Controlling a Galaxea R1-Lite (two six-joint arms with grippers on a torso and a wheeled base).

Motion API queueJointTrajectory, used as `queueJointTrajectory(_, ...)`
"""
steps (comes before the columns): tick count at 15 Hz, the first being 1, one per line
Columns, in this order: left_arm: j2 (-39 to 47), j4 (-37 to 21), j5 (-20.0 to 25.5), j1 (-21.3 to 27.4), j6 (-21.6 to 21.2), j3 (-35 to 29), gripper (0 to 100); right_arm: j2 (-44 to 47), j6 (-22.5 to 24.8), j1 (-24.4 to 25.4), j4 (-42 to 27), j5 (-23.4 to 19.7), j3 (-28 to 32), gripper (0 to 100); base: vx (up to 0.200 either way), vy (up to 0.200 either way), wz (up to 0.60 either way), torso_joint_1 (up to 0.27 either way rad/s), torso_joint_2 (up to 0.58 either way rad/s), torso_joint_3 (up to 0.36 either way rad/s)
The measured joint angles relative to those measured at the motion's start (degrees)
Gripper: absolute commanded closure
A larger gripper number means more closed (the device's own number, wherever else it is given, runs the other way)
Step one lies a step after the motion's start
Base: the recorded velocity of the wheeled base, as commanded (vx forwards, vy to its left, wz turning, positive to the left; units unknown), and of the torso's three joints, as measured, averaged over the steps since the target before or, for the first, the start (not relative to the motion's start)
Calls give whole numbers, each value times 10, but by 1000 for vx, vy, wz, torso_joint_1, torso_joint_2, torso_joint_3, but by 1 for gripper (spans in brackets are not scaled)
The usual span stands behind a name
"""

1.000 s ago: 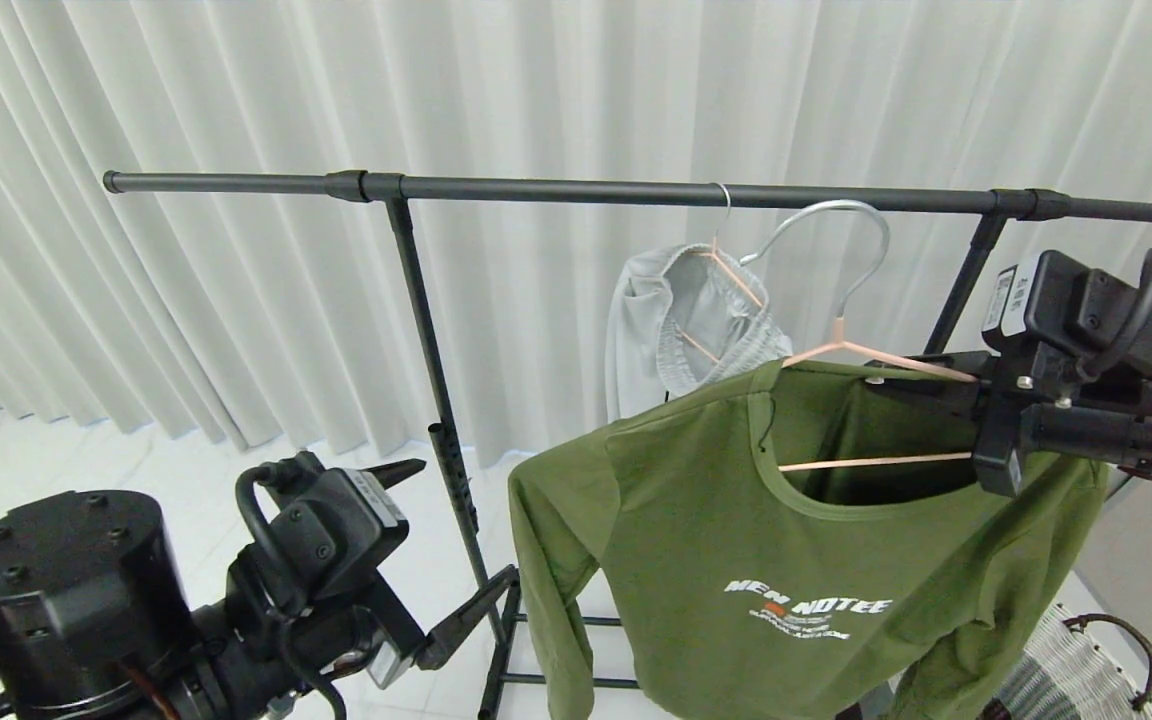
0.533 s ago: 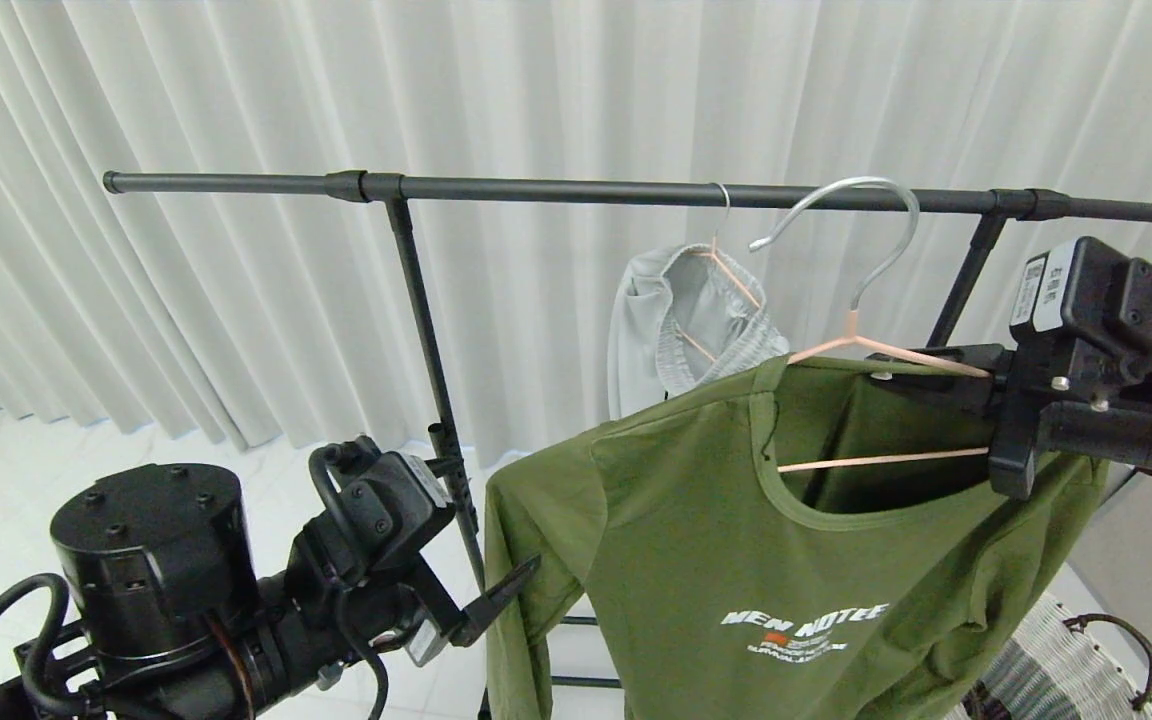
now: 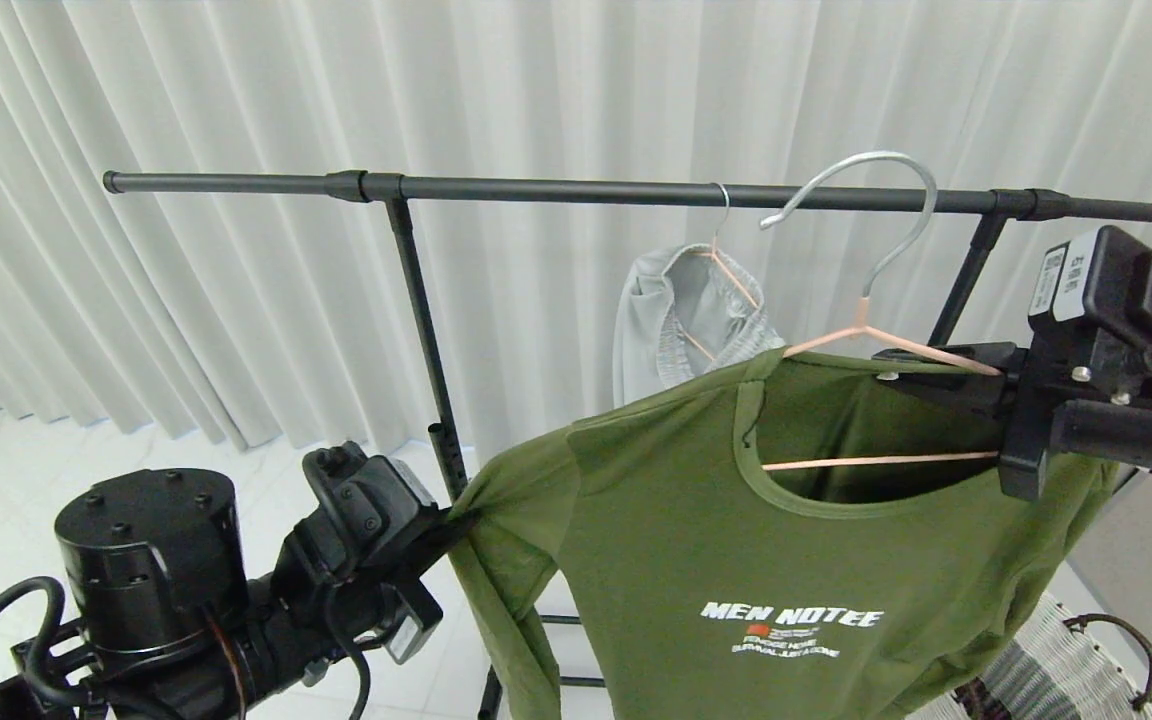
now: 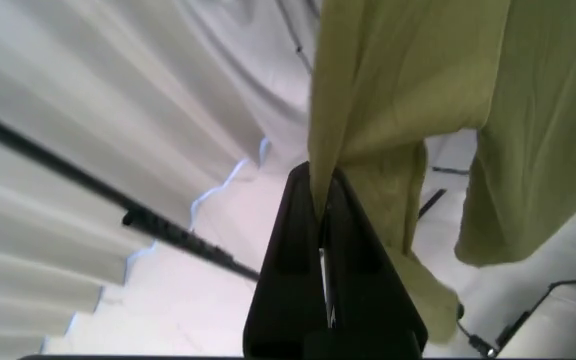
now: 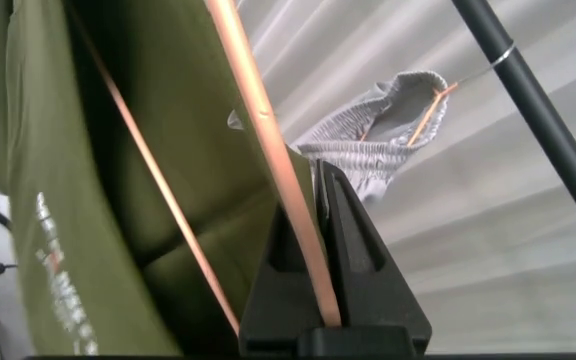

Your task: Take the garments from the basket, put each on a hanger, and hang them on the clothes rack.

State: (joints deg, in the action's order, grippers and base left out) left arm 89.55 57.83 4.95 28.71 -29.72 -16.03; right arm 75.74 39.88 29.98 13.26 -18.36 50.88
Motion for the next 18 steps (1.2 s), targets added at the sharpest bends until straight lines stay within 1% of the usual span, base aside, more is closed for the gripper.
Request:
queueJointTrajectory(2,-14,0,1,-31,0,14,100,-4,-6,-3,0,5,0,100,0,0,0,0,0,0)
queueJointTrajectory(3,-20,0,2,-37,0,17,100,-5,-7,-4,0,4,0,100,0,0,0,0,0,0)
queueJointTrajectory(4,-26,0,2,-38,-2,17,0,-6,-7,-4,0,4,0,100,0,0,0,0,0,0)
queueJointTrajectory(12,-76,0,1,-29,-6,23,0,-6,-29,-16,0,31,-1,100,0,0,0,0,0,0)
queueJointTrajectory(13,-86,-1,-1,-29,-5,24,0,-6,-30,-19,0,39,0,100,0,0,0,0,0,0)
queueJointTrajectory(14,-99,-3,-15,-29,-1,25,0,-7,-32,-22,0,49,0,100,0,0,0,0,0,0)
queueJointTrajectory(15,-113,-9,-46,-30,14,26,0,-9,-42,-26,-1,58,-2,100,0,0,0,0,0,0)
queueJointTrajectory(16,-125,-21,-69,-30,42,26,0,-11,-51,-29,-4,68,-5,100,0,0,0,0,0,0)
queueJointTrajectory(17,-138,-42,-83,-30,67,25,0,-15,-64,-31,-4,85,-10,100,0,0,0,0,0,0)
queueJointTrajectory(18,-156,-92,-92,-30,96,21,0,-20,-82,-33,-5,103,-18,100,0,0,0,0,0,0)
